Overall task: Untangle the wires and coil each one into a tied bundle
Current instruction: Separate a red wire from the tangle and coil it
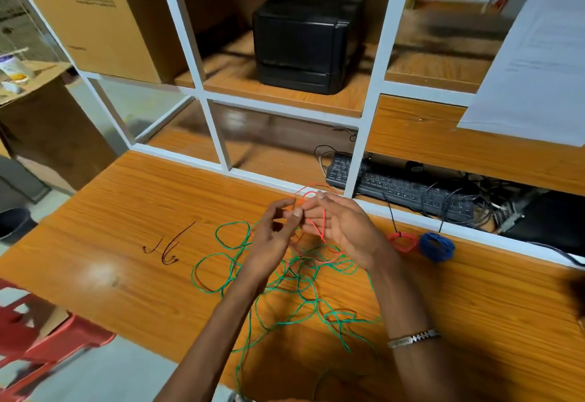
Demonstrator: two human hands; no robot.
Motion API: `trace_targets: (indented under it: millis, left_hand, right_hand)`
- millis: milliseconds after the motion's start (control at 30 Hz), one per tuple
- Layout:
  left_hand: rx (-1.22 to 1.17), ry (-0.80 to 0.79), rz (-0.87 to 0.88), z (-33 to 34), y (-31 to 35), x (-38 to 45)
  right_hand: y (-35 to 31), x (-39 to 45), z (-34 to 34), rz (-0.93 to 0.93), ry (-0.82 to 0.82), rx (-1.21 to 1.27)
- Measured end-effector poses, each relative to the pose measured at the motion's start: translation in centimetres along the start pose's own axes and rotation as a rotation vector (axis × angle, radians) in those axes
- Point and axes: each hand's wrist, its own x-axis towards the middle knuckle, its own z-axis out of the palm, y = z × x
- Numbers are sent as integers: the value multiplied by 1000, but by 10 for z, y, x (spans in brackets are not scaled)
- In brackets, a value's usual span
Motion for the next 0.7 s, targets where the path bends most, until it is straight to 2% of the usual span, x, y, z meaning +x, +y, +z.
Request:
trace_targets:
  millis: [133, 200, 300, 433, 567, 633, 700]
  left_hand:
    - [70, -8, 117, -11, 1, 13]
    - [92, 10, 192, -13, 7, 18]
    - [85, 78, 239, -15, 14, 27]
    - [10, -6, 217, -18, 24, 31]
    - [24, -47, 204, -22, 29, 30]
    - [44, -92, 217, -24, 30, 29]
    - [44, -132, 225, -26, 32, 27]
  right_hand:
    - [-11, 0, 5, 68, -106, 224]
    - [-14, -2, 2, 107, -133, 219]
    - [-9, -4, -7, 142, -171, 36]
    - [-3, -7, -12, 233, -139, -290]
    - [-5, -12, -11, 366, -229, -673]
    - [-6, -11, -11, 405, -156, -708]
    - [-5, -10, -11, 382, -64, -569]
